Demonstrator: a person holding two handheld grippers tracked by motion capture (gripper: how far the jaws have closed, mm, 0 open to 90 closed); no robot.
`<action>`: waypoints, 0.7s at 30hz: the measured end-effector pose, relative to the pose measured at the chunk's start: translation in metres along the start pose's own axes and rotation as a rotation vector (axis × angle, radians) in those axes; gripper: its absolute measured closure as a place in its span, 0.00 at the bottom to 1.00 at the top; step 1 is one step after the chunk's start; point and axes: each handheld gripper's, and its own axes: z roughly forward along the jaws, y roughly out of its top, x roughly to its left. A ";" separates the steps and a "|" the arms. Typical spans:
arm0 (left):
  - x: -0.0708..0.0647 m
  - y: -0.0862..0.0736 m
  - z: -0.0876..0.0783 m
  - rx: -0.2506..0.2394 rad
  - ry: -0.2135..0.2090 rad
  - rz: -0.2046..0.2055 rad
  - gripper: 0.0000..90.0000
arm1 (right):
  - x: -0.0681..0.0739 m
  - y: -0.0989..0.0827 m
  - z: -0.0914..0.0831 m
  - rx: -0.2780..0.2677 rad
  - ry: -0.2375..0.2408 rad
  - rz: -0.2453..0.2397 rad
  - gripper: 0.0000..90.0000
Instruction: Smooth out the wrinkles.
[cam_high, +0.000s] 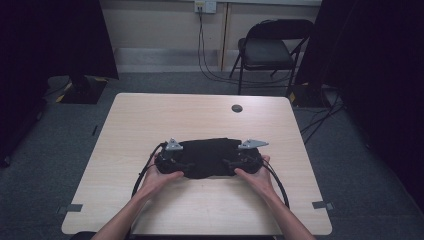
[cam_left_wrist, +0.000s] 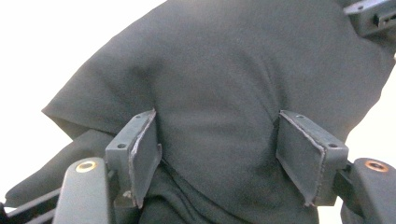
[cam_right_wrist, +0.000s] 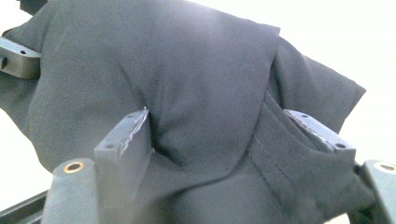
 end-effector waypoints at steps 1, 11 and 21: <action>0.000 0.001 -0.003 -0.016 0.001 0.002 0.34 | 0.000 0.001 -0.002 -0.007 -0.005 0.002 0.26; 0.001 -0.004 -0.060 -0.054 0.028 0.030 0.31 | -0.001 0.002 -0.058 -0.089 0.002 0.088 0.24; 0.033 -0.061 -0.109 0.068 0.147 -0.052 0.29 | -0.019 -0.055 -0.117 0.035 -0.126 0.148 0.25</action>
